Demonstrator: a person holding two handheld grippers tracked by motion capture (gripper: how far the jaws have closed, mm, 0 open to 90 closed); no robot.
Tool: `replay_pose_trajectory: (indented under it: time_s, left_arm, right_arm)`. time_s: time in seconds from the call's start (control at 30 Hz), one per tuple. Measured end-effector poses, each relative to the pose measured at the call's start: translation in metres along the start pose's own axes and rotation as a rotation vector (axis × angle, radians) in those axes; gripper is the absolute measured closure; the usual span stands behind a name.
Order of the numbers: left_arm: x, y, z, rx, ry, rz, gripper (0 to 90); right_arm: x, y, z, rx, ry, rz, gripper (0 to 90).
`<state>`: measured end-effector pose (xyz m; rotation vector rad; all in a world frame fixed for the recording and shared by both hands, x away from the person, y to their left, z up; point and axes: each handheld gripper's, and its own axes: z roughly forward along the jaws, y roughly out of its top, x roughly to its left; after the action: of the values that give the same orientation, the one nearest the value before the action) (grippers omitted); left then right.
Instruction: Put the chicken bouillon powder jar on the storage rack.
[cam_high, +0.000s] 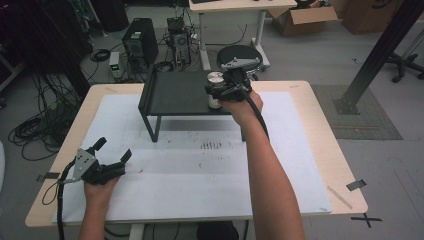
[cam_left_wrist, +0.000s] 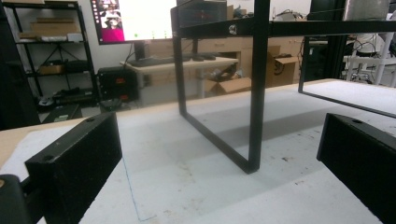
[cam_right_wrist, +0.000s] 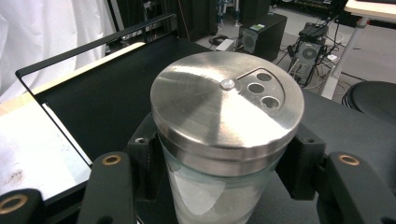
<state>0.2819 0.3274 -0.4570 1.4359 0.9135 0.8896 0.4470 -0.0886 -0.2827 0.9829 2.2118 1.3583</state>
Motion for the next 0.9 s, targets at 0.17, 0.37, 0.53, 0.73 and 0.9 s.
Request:
replay_pose_trajectory:
  time_s: [0.17, 0.37, 0.53, 0.73, 0.9]
  left_arm:
    - [0.0000, 0.0000, 0.0000, 0.000, -0.001, 0.000, 0.4]
    - [-0.0003, 0.0000, -0.0001, -0.001, 0.000, 0.003, 0.4]
    - [-0.0002, 0.0000, -0.0001, -0.001, 0.000, 0.002, 0.4]
    - [-0.0001, 0.0000, -0.0001, -0.001, -0.001, 0.001, 0.4]
    - [-0.0003, 0.0000, -0.0001, -0.001, 0.000, 0.002, 0.4]
  right_arm:
    - [0.0012, 0.0005, 0.0005, 0.007, -0.002, -0.014, 43.4]
    - [0.0020, 0.0005, 0.0003, 0.009, -0.005, -0.018, 43.4]
    - [0.0021, 0.0006, 0.0003, 0.010, -0.005, -0.020, 43.2]
    - [0.0024, 0.0005, -0.0007, 0.001, -0.011, -0.018, 40.1]
    - [0.0024, 0.0005, -0.0018, -0.001, -0.015, -0.014, 37.8]
